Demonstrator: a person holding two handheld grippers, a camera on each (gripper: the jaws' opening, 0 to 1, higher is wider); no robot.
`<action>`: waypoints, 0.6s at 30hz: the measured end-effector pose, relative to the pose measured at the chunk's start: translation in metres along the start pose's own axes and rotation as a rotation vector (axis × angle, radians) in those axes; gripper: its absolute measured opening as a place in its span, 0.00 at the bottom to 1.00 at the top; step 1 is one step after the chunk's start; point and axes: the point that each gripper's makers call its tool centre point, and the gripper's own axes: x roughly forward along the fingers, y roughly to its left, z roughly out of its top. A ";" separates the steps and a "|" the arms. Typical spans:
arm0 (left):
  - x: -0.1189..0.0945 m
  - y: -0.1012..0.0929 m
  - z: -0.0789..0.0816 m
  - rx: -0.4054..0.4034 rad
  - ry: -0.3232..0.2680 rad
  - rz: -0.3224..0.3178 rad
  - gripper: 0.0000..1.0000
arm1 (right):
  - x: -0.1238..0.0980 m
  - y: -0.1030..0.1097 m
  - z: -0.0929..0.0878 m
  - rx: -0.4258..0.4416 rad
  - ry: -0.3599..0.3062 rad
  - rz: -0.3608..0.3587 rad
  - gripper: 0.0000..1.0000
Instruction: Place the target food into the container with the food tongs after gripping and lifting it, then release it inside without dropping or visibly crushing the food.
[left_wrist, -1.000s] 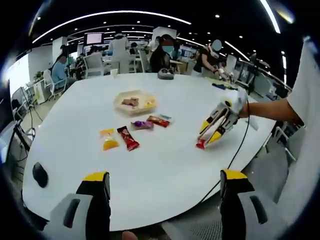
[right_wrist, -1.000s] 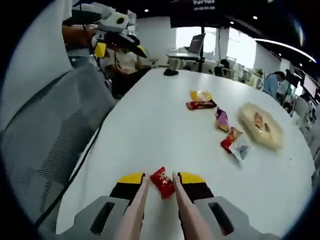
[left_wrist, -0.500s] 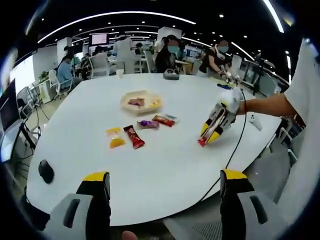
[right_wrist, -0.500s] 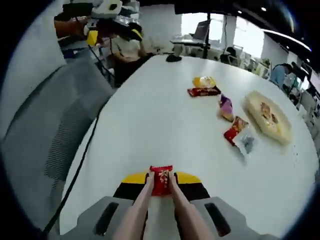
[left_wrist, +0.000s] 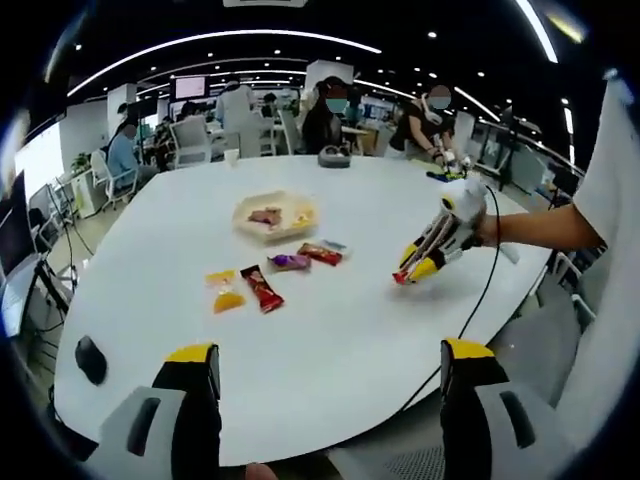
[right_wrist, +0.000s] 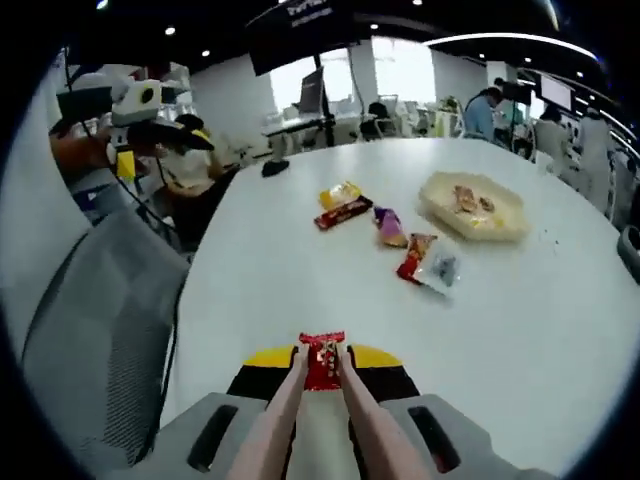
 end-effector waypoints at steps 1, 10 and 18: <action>0.001 0.000 0.002 0.003 -0.008 -0.012 0.91 | -0.005 -0.001 0.007 0.042 -0.033 -0.036 0.18; 0.013 0.005 0.021 0.045 -0.064 -0.136 0.91 | -0.029 0.019 0.043 0.163 -0.214 -0.227 0.18; 0.009 0.016 0.037 0.098 -0.100 -0.211 0.91 | -0.032 0.035 0.064 0.227 -0.284 -0.339 0.18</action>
